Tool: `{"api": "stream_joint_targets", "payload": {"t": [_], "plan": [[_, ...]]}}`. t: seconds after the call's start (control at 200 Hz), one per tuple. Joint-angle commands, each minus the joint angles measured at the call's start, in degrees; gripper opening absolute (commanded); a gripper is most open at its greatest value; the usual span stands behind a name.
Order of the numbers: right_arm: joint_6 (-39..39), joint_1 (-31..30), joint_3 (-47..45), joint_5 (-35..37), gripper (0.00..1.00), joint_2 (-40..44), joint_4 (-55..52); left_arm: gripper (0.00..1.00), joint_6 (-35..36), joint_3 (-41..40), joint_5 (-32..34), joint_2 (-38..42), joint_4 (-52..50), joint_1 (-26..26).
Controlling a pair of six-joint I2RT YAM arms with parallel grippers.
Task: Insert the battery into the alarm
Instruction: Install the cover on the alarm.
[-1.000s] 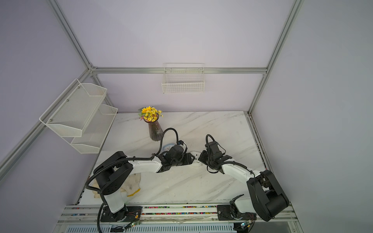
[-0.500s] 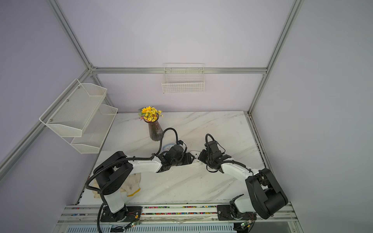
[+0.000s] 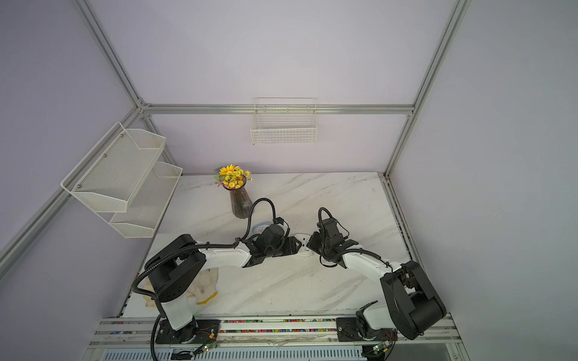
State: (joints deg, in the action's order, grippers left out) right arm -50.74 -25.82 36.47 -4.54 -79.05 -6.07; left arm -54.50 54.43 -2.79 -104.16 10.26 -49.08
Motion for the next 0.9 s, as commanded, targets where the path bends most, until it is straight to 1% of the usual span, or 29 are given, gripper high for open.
{"api": "stream_joint_targets", "payload": {"t": [0.0,0.115,0.315,0.635,0.895], "plan": [[-0.6,-0.5,-1.1,1.9,0.0,0.2,-2.6,0.59,-1.4,0.0,-1.4,0.2,3.8,-0.7],[-0.2,-0.5,-1.1,1.3,0.0,0.3,-1.7,0.59,-1.5,-0.3,-1.3,0.5,3.9,-0.7],[2.0,-1.3,-0.2,3.4,0.0,0.2,-3.4,0.59,-1.6,-0.6,-0.8,0.7,3.8,-0.7],[2.2,-2.4,0.7,5.0,0.0,0.3,-4.4,0.59,-1.7,-0.7,-0.8,0.8,3.8,-0.7],[0.7,-2.7,0.3,2.9,0.0,0.2,-2.2,0.59,-2.1,-0.6,-1.2,0.6,4.0,-0.8]]}}
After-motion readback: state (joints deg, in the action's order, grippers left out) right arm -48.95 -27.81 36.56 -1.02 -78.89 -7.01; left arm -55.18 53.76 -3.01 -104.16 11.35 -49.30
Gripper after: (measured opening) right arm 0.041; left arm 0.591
